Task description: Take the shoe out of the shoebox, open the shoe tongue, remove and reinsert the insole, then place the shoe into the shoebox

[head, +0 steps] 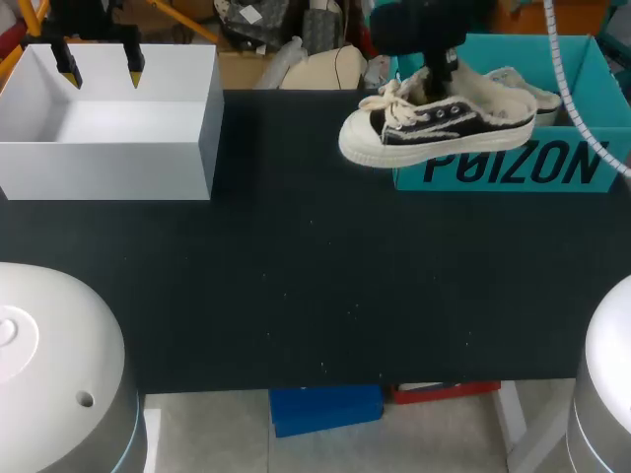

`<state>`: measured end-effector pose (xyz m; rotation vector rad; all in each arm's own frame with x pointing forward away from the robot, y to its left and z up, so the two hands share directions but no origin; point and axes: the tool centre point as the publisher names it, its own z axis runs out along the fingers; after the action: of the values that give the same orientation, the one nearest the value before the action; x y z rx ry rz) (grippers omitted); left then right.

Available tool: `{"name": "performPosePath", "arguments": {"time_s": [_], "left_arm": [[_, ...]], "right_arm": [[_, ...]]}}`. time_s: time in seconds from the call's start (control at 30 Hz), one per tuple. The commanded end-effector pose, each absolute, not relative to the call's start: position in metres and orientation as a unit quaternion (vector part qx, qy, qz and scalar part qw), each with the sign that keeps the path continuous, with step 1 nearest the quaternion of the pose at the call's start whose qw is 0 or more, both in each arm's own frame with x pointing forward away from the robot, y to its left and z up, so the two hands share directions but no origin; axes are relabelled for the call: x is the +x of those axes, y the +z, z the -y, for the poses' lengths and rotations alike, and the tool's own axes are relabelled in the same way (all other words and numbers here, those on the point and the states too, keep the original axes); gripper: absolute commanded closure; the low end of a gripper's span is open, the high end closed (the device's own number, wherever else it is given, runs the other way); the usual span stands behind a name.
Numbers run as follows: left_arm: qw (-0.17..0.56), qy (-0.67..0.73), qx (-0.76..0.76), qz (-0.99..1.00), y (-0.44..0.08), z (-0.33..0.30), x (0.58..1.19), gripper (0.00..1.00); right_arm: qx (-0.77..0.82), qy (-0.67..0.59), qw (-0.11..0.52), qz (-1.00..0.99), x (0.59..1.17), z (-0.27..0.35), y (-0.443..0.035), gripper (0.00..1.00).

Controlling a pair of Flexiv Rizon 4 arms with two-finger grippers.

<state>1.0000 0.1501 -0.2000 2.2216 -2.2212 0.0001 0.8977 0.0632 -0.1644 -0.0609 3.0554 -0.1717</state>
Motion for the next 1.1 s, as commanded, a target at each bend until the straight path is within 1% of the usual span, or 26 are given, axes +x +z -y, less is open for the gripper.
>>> {"name": "performPosePath", "arguments": {"time_s": [0.03,0.27,0.5,1.1], "left_arm": [[0.0,0.0,0.707,0.707,-0.2,-0.15,1.0,0.0],[0.0,0.0,0.707,0.707,-0.2,-0.15,1.0,0.0],[0.0,0.0,0.707,0.707,-0.2,-0.15,1.0,0.0],[0.0,0.0,0.707,0.707,-0.2,-0.15,1.0,0.0]], "right_arm": [[-0.025,-0.054,0.047,-0.997,0.887,-0.122,-0.189,1.0],[-0.034,-0.031,0.051,-0.998,0.878,-0.161,-0.189,1.0],[-0.05,-0.016,0.025,-0.998,0.871,-0.19,-0.198,1.0],[-0.054,-0.013,0.028,-0.998,0.872,-0.19,-0.2,1.0]]}}
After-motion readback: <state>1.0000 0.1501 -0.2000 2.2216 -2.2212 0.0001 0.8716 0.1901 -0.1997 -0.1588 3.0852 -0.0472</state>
